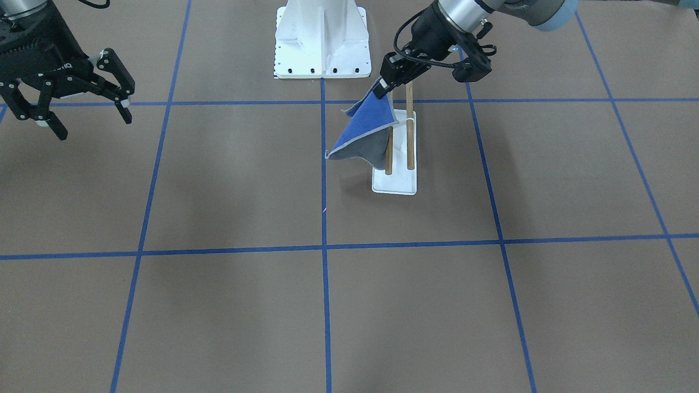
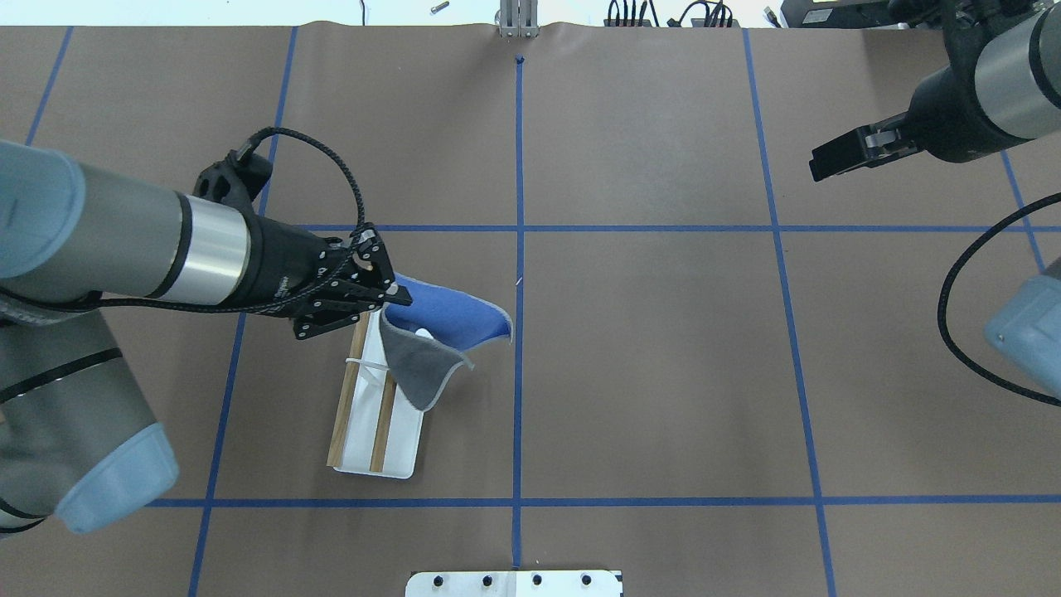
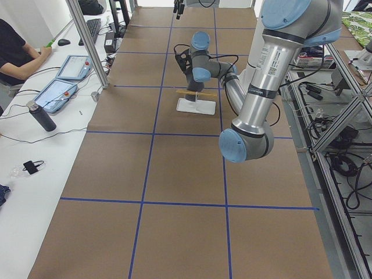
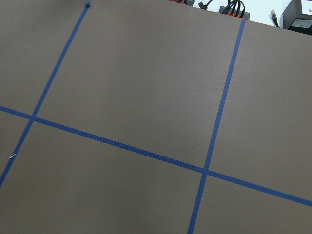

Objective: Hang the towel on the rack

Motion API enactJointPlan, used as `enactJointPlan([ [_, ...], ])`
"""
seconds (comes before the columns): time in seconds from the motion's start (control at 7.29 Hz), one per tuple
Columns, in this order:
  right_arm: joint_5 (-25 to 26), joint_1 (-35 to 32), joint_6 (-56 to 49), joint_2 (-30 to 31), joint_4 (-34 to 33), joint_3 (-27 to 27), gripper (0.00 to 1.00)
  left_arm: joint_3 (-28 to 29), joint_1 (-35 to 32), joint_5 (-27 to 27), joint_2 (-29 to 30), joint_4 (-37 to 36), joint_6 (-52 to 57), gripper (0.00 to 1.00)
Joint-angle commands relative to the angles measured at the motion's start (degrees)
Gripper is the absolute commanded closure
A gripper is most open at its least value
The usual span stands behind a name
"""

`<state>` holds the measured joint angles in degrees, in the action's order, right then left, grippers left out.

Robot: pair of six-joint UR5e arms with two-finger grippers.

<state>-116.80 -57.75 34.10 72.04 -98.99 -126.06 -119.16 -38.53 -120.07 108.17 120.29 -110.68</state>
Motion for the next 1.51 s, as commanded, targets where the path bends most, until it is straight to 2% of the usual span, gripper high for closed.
enactJointPlan([
  [0.0, -3.3, -2.8, -3.2, 0.5, -0.3, 2.3, 0.0, -0.6, -8.4, -9.5, -5.8, 0.2, 8.1, 1.0],
  [0.14, -3.6, -3.3, -3.2, 0.6, -0.2, 3.0, 0.0, 0.1, -9.3, -10.2, -8.5, 0.3, 11.9, 1.0],
  [0.41, -8.5, -6.0, -3.6, 0.3, 0.3, 5.1, 0.0, 4.7, -8.8, -9.3, -7.4, 0.4, 13.2, 1.0],
  [1.1, -11.2, -7.9, -5.0, 0.1, 0.2, 6.0, 0.0, 9.1, -8.8, -8.2, -7.2, 0.4, 17.4, 1.0],
  [1.23, -11.2, -8.0, -5.0, 0.1, 0.2, 6.0, 0.0, 9.6, -8.8, -7.1, -7.4, 0.3, 19.9, 0.88],
  [1.37, -11.3, -8.1, -5.0, 0.1, 0.2, 6.3, 0.0, 9.8, -8.9, -7.1, -7.7, 0.4, 20.1, 0.84],
])
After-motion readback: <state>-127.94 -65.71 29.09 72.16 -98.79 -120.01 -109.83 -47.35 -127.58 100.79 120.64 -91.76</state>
